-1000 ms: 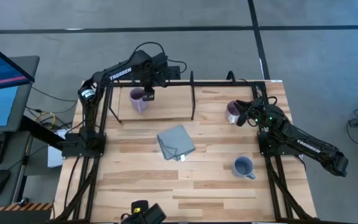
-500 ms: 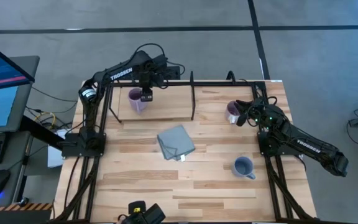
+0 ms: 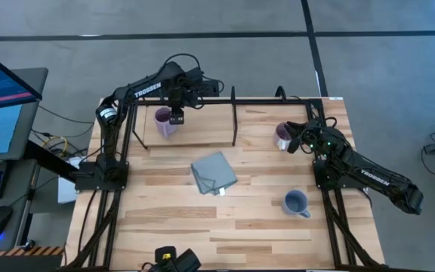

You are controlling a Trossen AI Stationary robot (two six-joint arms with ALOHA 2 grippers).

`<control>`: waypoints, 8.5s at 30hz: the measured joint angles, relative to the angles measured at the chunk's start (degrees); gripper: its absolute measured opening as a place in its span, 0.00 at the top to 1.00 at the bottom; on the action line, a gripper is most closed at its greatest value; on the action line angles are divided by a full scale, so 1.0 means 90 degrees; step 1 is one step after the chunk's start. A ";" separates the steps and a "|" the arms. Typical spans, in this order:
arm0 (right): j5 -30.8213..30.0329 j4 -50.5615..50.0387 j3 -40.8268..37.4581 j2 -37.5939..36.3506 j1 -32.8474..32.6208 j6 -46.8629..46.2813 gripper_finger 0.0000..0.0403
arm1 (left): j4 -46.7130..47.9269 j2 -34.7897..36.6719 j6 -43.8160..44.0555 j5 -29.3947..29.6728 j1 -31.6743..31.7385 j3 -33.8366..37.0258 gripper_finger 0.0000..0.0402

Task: Stack small to large cups/mugs on shelf
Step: Put the violet mug on the shelf, then put the violet patterned mug on the shelf

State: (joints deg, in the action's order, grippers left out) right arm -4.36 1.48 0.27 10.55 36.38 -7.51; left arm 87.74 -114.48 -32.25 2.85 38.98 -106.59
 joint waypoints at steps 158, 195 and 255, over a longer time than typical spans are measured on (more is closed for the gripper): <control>0.0170 -0.0019 0.0000 0.0000 0.0000 -0.0682 0.72 | -1.0450 1.2724 0.3365 -0.2813 0.0343 1.1355 0.60; 0.0681 0.0126 0.0839 0.0000 0.0000 -0.0115 0.72 | -1.0228 1.2704 0.2974 -0.1600 -0.0534 1.1786 0.60; 0.1102 -0.5970 0.6598 0.3842 0.0002 -0.0076 0.72 | -1.0183 1.2692 0.2725 -0.1613 -0.0534 1.1800 0.60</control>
State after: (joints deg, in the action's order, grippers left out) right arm 5.56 -52.26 59.66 45.12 36.40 -8.19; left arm -3.90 -0.25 -7.73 -11.66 34.17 -0.38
